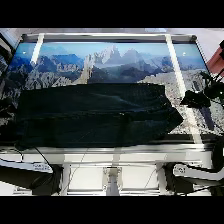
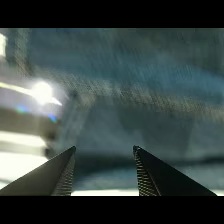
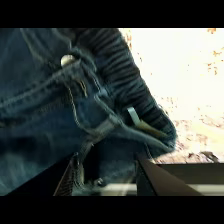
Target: Fold the clothes and pants, and hang the long-sleeved shirts on hangers.
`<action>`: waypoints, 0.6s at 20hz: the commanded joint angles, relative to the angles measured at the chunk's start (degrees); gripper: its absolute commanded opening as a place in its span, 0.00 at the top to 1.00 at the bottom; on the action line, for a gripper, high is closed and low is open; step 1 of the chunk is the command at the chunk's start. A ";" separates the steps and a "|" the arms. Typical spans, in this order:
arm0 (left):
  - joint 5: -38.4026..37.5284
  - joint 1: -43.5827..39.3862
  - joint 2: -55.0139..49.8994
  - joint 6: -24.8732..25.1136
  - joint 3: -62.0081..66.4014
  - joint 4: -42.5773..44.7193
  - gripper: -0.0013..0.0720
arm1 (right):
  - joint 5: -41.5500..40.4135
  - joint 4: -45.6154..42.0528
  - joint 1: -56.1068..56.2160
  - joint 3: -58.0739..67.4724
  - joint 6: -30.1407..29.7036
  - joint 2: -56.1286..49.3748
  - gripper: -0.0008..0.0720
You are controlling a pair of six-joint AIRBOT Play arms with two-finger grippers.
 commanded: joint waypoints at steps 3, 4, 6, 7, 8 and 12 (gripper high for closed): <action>-3.15 1.36 11.23 0.52 -15.80 -2.80 0.45 | 0.39 -1.95 -0.04 -4.09 -3.34 7.04 0.44; -3.37 1.51 13.77 0.52 -18.40 -2.43 0.45 | -0.02 -2.12 -0.04 -5.07 -3.72 8.00 0.44; -3.48 1.51 18.84 -1.36 -22.82 0.74 0.45 | -0.31 -2.12 -0.02 -6.60 -4.31 9.09 0.44; -2.97 1.51 20.96 -2.75 -24.30 3.32 0.45 | -0.28 -2.14 -0.04 -7.21 -4.59 9.11 0.44; -1.57 1.51 23.06 -4.92 -25.49 6.75 0.45 | -0.46 -2.08 -0.02 -7.89 -5.42 9.11 0.44; -0.46 1.68 28.22 -8.68 -28.50 14.86 0.45 | -3.61 -2.12 -0.02 -10.05 -5.79 9.09 0.44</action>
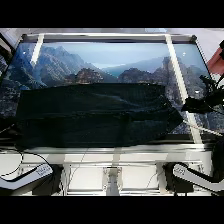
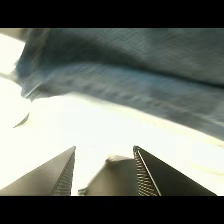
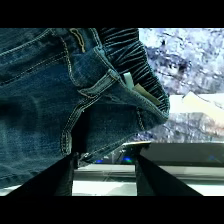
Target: Fold the clothes and pants, and hang the long-sleeved shirts on hangers.
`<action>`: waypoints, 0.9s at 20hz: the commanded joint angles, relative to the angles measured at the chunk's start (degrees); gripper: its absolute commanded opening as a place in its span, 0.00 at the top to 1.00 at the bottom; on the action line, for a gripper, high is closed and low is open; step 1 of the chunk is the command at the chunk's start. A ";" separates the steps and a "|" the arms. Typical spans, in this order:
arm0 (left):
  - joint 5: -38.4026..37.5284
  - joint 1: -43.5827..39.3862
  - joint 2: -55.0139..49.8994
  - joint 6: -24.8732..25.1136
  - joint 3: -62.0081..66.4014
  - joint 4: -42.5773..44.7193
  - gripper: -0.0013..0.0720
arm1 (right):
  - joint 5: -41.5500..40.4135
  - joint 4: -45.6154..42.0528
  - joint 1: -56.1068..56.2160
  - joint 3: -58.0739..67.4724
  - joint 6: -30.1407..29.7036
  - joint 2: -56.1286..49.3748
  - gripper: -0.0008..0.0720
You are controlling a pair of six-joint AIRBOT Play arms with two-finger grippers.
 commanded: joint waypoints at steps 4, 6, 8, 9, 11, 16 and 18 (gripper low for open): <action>3.61 3.54 3.61 -1.14 -7.76 6.45 0.42 | -3.21 0.00 -0.02 -1.49 -0.66 0.35 0.44; 7.30 5.18 3.61 2.25 -9.99 6.43 0.42 | -3.17 -0.04 -0.02 -1.49 -0.66 0.35 0.44; 11.13 6.21 3.58 6.36 -10.64 6.03 0.42 | -3.02 -0.07 -0.02 -1.51 -0.66 0.35 0.44; 12.66 6.78 3.41 7.48 -10.69 6.01 0.42 | -2.75 -0.07 -0.02 -1.49 -0.63 0.35 0.44; 14.19 8.35 2.03 8.50 -10.69 5.79 0.43 | -2.27 -0.02 -0.02 -1.49 -0.59 0.35 0.44; 19.08 11.74 -0.83 17.35 -10.69 -2.95 0.51 | -1.22 0.17 -0.02 -1.49 -0.11 0.35 0.44; 20.46 11.91 -1.05 19.37 -10.69 -4.33 0.51 | -0.96 0.20 -0.02 -1.49 0.96 0.35 0.44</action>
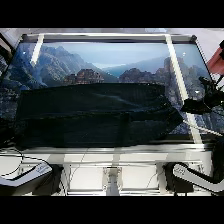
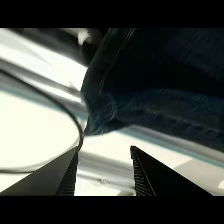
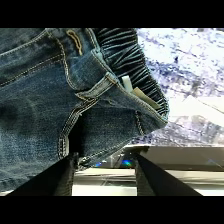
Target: Fold the clothes and pants, and hang the long-sleeved shirts on hangers.
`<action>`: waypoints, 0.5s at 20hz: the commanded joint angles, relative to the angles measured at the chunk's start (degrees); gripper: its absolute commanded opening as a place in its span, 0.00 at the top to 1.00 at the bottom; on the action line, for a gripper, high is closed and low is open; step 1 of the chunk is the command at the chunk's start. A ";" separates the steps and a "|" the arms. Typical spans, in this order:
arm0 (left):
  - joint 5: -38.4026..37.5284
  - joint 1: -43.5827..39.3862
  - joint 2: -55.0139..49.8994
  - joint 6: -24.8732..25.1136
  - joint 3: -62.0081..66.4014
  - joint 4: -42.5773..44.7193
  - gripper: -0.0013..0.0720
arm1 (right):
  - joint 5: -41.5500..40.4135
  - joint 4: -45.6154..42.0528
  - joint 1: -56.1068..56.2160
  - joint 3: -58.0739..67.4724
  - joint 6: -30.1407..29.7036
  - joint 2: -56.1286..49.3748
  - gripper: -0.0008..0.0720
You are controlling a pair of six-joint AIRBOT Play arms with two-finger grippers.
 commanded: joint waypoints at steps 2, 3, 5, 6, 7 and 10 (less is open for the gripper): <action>3.58 1.01 -1.44 5.22 -0.07 -4.09 0.51 | 1.40 0.17 -0.02 -0.02 1.36 0.02 0.44; 3.56 1.01 -1.90 5.20 -0.07 -4.09 0.51 | 1.53 0.15 -0.02 -0.04 1.36 0.02 0.44; 3.54 1.01 -2.67 5.18 -0.07 -3.93 0.51 | 1.92 0.15 -0.02 -0.02 1.36 0.02 0.44; 3.34 1.01 -2.82 5.18 -0.07 -3.96 0.51 | 1.97 0.15 -0.02 -0.02 1.36 0.02 0.44; 3.04 1.01 -2.86 5.16 -0.07 -3.96 0.51 | 1.97 0.15 -0.02 -0.02 1.36 0.02 0.44; 1.66 1.01 -2.86 5.16 -0.07 -4.00 0.52 | 1.84 0.15 -0.02 -0.02 1.33 0.02 0.44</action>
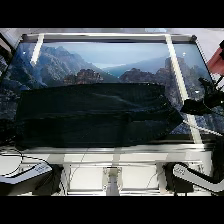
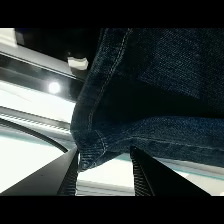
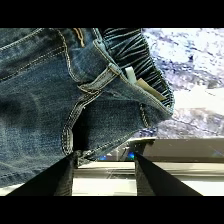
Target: Fold the clothes and pants, and hang the long-sleeved shirts on hangers.
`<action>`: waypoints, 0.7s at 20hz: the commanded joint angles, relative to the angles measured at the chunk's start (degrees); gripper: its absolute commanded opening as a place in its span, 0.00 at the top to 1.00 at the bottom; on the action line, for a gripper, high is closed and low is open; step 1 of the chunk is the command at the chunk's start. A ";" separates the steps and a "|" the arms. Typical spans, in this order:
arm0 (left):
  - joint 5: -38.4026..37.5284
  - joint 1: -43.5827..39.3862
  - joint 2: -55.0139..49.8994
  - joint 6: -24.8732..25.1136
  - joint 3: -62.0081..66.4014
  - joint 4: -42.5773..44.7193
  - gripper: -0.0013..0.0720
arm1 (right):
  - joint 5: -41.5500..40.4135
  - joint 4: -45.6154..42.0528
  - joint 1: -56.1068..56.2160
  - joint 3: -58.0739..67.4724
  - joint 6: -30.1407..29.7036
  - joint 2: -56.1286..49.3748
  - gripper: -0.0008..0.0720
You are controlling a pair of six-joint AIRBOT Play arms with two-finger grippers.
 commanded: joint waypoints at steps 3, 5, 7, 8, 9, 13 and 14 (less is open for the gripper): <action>-1.73 0.07 -0.26 0.37 -0.50 -1.66 0.53 | 0.11 0.00 0.00 -0.02 0.07 0.02 0.44; -2.69 0.07 -0.28 0.81 -2.47 -1.49 0.71 | -0.22 0.00 0.00 -0.02 0.07 0.02 0.44; -1.22 0.07 -0.26 1.11 -5.09 0.20 0.73 | -0.20 0.00 0.00 -0.02 0.07 0.02 0.44; -0.02 0.07 -0.26 1.09 -6.01 1.11 0.73 | -0.20 0.00 0.00 -0.02 0.04 0.02 0.44; 1.03 0.07 -0.26 0.96 -6.43 1.18 0.73 | -0.20 0.00 0.00 -0.02 0.04 0.02 0.44; 3.74 0.04 1.29 1.09 -5.33 0.59 0.95 | -0.17 -0.79 -0.02 -0.02 -0.20 0.02 0.44; 3.58 0.07 1.88 2.75 -3.63 -1.55 0.95 | -0.15 -1.40 -0.02 -0.02 -0.44 0.02 0.44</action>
